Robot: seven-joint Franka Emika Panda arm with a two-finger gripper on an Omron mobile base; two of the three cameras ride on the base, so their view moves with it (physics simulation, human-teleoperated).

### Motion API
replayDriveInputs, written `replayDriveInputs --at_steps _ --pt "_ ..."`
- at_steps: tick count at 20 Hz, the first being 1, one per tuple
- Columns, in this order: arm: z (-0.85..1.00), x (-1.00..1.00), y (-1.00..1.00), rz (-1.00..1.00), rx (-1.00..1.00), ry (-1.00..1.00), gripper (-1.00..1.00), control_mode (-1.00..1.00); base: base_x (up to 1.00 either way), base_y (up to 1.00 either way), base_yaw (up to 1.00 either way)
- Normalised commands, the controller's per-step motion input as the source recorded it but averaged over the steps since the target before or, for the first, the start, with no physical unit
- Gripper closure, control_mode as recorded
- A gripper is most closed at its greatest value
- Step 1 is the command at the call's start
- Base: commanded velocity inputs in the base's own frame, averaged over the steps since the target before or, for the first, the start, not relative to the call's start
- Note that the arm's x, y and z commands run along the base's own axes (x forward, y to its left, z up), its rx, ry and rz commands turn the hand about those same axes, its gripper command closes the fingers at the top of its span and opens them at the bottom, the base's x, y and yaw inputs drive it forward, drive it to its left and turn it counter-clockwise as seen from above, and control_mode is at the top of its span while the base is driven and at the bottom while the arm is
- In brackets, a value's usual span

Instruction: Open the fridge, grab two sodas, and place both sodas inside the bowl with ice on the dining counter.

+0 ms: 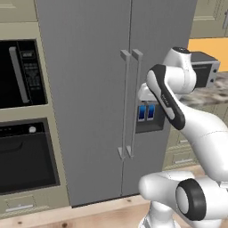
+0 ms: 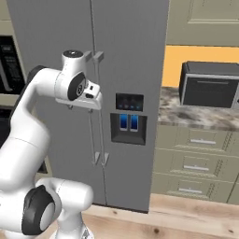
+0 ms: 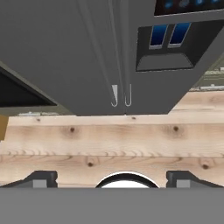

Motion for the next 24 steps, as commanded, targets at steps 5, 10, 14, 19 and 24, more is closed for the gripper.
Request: replayDriveInputs --at_steps 5,10,14,19,24 --pt "0.0 0.0 0.0 0.0 0.0 0.0 -1.0 1.0 0.2 0.0 -0.03" --pt "-0.1 0.04 0.0 0.0 -0.04 -0.29 -1.0 -1.0 0.0 0.0 0.0" --pt "0.0 0.37 0.0 0.01 -0.03 -0.35 -1.0 -1.0 0.0 0.0 0.0" --pt "0.0 0.56 -0.01 -0.01 0.0 -0.18 -1.0 -1.0 0.0 0.0 0.0" --pt "0.0 0.49 -0.08 -0.05 0.0 -0.09 -1.0 -1.0 0.0 0.0 0.0"
